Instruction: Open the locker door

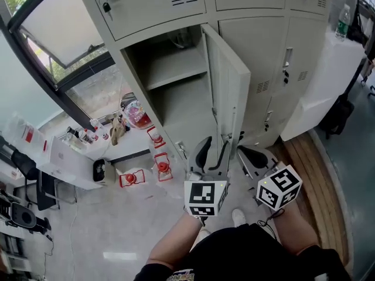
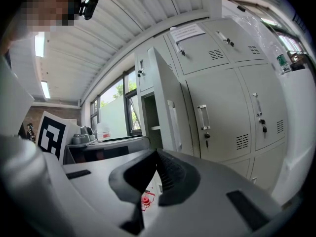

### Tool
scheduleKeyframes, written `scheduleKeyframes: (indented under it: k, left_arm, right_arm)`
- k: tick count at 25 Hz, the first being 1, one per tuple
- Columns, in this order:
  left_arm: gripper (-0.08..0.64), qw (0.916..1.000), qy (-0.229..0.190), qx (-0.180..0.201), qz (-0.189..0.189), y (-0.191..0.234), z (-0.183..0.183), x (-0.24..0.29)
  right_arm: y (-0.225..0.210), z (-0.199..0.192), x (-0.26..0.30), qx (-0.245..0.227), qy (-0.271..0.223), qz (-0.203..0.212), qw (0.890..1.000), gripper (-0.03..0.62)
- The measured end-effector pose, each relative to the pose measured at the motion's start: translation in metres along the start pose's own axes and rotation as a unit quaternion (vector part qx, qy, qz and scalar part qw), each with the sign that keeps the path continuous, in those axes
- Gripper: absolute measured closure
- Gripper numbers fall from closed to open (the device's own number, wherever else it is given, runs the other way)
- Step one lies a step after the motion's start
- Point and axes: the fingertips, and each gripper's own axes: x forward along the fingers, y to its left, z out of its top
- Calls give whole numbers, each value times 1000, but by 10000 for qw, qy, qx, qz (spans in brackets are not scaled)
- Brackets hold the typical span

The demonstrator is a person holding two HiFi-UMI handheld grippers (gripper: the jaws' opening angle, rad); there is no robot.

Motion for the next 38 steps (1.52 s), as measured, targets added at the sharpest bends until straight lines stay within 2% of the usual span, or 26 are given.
scheduleKeyframes:
  k: [15,25,28,31,38]
  left_arm:
    - [394,9972,144,44,737,69,-6,-92]
    - [413,9967,261,54,763,93,-13,-138]
    - [451,9967,301,50,746,97,-15,-147]
    - [528,9970,384,20,676,100,-20,-156]
    - [538,9982,476,-36,371,98,-28,-171]
  right_arm:
    - [92,-13,40,-103,130,728,9972,538]
    - [136,-21,52,-96,138,844,9963,538]
    - [145,-24,53,-83,130,817,9965,538]
    - [153,-27,54,-56,117,767,9970,538]
    - [168,-38,54,8,132,618,9980,538]
